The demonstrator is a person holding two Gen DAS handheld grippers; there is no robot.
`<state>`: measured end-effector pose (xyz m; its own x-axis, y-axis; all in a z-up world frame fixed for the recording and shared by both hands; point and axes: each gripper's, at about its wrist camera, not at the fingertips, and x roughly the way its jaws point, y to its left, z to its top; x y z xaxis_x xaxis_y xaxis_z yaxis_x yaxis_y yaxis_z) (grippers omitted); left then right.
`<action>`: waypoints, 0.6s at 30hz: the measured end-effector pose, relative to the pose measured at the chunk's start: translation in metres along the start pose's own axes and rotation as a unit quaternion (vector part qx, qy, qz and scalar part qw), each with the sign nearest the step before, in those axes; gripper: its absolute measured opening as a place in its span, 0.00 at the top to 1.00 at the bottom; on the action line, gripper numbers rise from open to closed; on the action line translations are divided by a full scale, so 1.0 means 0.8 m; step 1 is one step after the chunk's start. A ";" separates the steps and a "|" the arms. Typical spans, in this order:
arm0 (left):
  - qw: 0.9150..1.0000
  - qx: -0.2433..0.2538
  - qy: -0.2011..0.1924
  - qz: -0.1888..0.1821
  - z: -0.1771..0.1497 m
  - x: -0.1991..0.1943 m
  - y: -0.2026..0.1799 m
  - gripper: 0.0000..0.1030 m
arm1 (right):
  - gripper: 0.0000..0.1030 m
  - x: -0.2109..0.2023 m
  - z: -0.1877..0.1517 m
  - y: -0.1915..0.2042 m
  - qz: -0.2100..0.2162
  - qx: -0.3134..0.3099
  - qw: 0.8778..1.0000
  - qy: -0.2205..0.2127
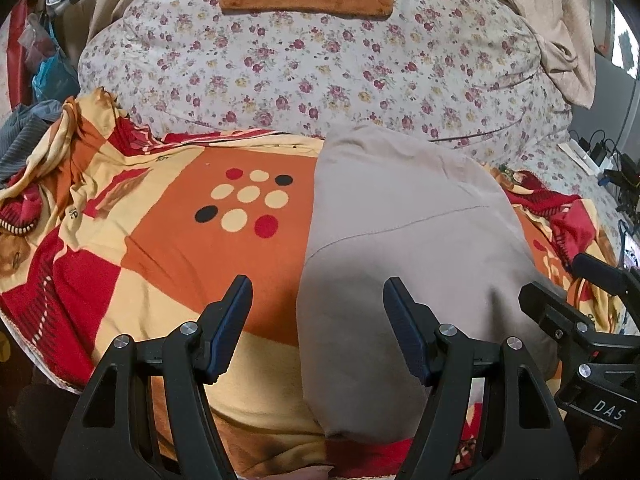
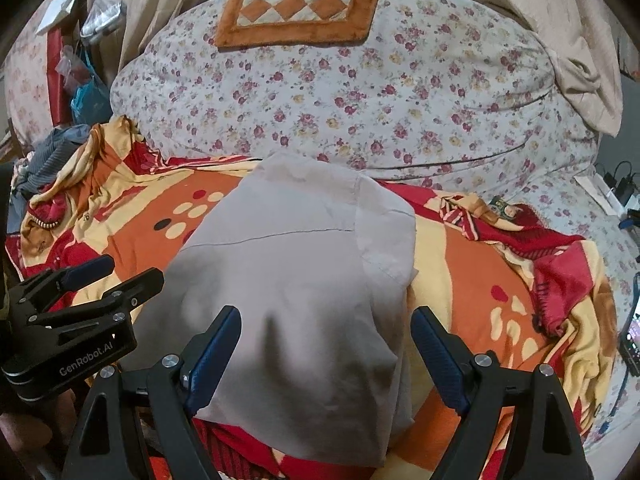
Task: Fold large clothes
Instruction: 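Press the folded beige jacket flat with both tools, fingers open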
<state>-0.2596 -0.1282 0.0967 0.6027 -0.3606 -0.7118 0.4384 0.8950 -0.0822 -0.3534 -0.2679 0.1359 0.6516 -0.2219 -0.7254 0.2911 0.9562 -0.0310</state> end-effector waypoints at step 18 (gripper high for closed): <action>1.000 0.006 0.004 -0.002 -0.002 0.004 -0.004 0.34 | 0.17 0.002 -0.003 -0.002 0.000 0.005 1.000 0.007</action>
<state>-0.2605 -0.1318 0.0936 0.5952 -0.3625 -0.7171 0.4488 0.8903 -0.0776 -0.3541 -0.2693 0.1330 0.6412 -0.2196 -0.7353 0.2982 0.9542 -0.0250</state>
